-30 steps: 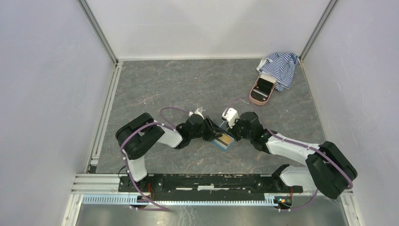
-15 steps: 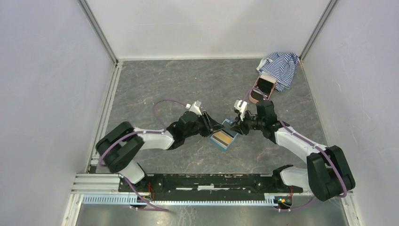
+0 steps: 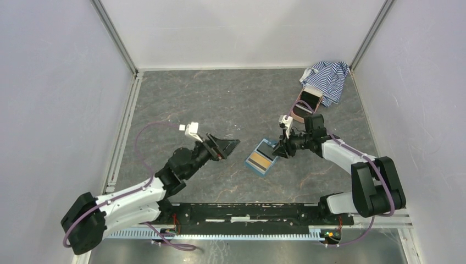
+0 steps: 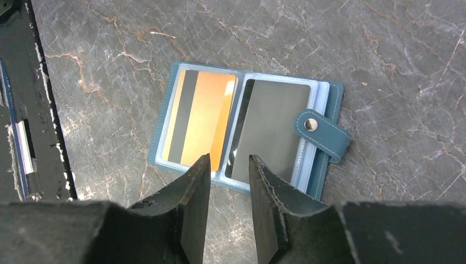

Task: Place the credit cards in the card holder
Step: Insert the credit card into the card holder.

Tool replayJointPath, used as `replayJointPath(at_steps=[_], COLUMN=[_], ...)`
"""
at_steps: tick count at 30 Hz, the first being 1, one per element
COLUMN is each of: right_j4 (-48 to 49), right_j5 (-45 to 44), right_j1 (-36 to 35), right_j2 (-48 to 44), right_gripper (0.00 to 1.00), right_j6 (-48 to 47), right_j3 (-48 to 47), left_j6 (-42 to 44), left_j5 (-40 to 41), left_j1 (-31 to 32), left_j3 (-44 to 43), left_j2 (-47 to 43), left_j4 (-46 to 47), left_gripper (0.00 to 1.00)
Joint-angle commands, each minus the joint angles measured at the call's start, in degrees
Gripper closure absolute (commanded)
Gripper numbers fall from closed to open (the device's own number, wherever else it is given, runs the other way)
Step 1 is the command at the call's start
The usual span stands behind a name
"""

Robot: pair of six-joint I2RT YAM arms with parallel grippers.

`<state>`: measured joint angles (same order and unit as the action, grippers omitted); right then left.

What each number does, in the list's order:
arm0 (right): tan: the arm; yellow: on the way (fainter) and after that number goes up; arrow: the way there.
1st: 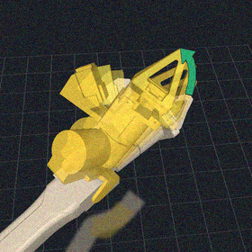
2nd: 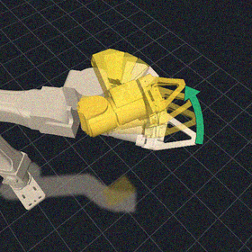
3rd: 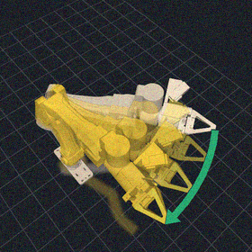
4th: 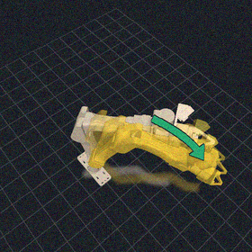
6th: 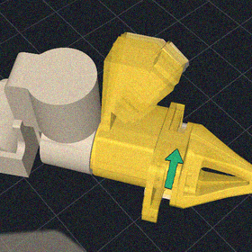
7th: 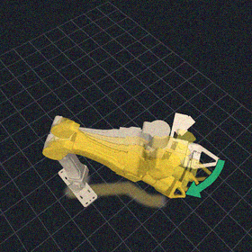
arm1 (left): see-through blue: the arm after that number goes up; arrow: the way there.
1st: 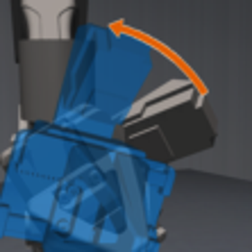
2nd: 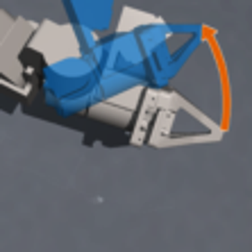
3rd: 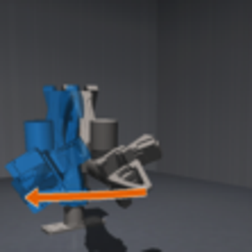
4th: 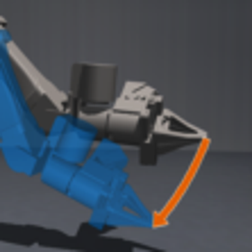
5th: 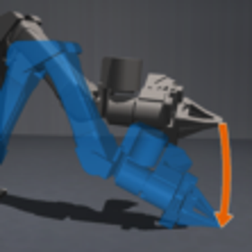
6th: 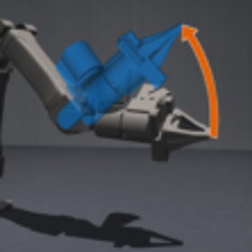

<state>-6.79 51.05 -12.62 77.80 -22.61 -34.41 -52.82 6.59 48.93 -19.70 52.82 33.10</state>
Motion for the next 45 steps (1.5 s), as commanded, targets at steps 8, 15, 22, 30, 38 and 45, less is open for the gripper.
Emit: replayJointPath(at_steps=[8,15,22,30,38,45], right_j4=[-3.06,-4.15,-4.51,-4.55,-4.88,-5.43], right_j5=[1.69,3.53,2.31,1.95,1.13,0.45], right_j1=[2.68,3.94,4.92,6.23,6.50,6.58], right_j2=[6.90,9.74,10.95,12.45,13.35,13.79], right_gripper=[0.59,0.57,0.56,0.55,0.55,0.55], right_j6=[0.93,1.94,2.98,3.29,3.28,3.01], right_j3=[-5.31,-6.26,-6.81,-7.25,-7.41,-7.42], left_j6=[-4.59,-7.04,-10.46,-11.27,-12.47,-12.97], left_j5=[3.63,-2.29,-6.11,-8.69,-10.28,-11.15], left_j1=[-0.50,-0.50,-0.50,0.73,2.02,2.36], left_j3=[12.02,9.67,7.92,5.03,3.02,1.76], left_j2=[0.81,12.07,20.82,27.01,31.99,34.41], left_j4=[12.23,19.41,24.45,24.98,26.47,26.03], left_gripper=[0.00,0.00,0.01,0.02,0.02,0.03])
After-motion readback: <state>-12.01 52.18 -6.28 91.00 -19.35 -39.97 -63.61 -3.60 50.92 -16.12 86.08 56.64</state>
